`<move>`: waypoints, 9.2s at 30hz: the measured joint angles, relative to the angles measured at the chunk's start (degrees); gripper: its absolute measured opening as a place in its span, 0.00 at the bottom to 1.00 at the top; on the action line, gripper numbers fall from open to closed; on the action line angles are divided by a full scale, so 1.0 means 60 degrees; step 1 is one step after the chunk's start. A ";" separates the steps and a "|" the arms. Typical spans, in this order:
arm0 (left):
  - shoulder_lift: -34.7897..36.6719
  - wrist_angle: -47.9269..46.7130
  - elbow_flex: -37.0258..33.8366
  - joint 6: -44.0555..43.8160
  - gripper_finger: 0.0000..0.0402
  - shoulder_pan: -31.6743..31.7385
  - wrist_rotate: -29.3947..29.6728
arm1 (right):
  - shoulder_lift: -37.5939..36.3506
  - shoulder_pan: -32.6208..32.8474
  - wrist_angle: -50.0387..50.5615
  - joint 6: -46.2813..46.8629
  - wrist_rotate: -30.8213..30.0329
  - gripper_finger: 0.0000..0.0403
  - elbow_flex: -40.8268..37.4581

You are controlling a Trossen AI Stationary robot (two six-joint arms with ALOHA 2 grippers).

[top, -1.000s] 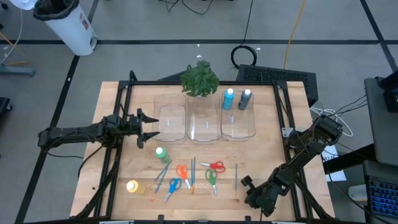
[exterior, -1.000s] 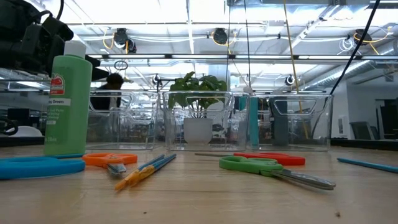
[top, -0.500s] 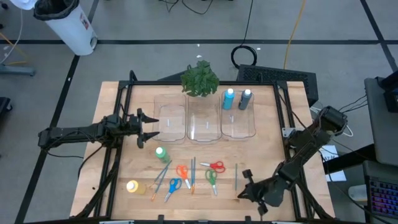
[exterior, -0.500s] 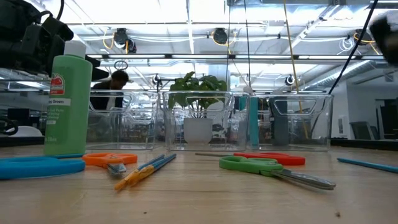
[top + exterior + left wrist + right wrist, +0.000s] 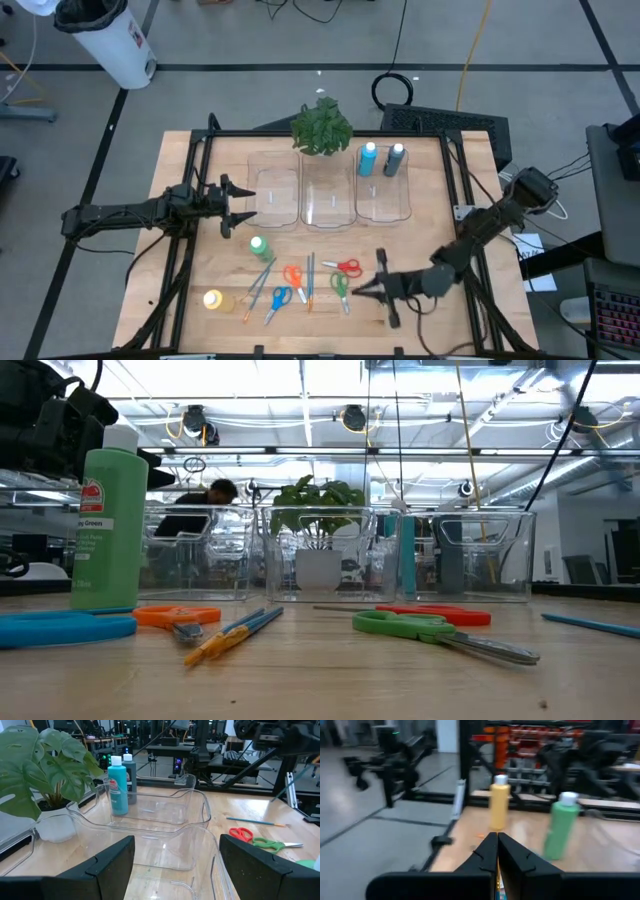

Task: Pick & Place Paint Supplies
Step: Put the blue paintbrush into the middle transparent bin

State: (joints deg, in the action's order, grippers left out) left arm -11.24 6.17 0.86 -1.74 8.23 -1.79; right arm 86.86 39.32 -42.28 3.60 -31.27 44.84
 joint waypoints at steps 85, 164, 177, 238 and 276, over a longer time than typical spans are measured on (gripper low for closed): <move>-0.0001 0.0001 0.0000 -0.0003 0.73 0.0000 0.0001 | 0.1601 -0.0784 -0.6960 0.0714 1.0750 0.00 0.0011; 0.0001 0.0001 0.0004 0.0000 0.73 0.0002 0.0001 | 0.1597 -0.7635 0.1532 0.0918 0.2484 0.00 0.1920; 0.0003 0.0001 0.0004 0.0000 0.73 0.0000 0.0001 | 0.1597 -0.7662 0.0104 0.1793 0.2415 0.00 0.0686; 0.0000 0.0005 0.0004 0.0000 0.73 0.0000 0.0001 | 0.0206 -0.0351 0.5560 0.0172 0.3924 0.54 -0.1795; -0.0001 0.0001 0.0004 0.0000 0.73 0.0000 -0.0002 | 0.0209 -0.2157 0.3636 0.3264 0.0244 0.49 -0.2732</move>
State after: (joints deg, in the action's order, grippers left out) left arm -11.24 6.17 0.89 -1.74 8.23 -1.80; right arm 88.12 26.38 -20.47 23.18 -29.80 28.45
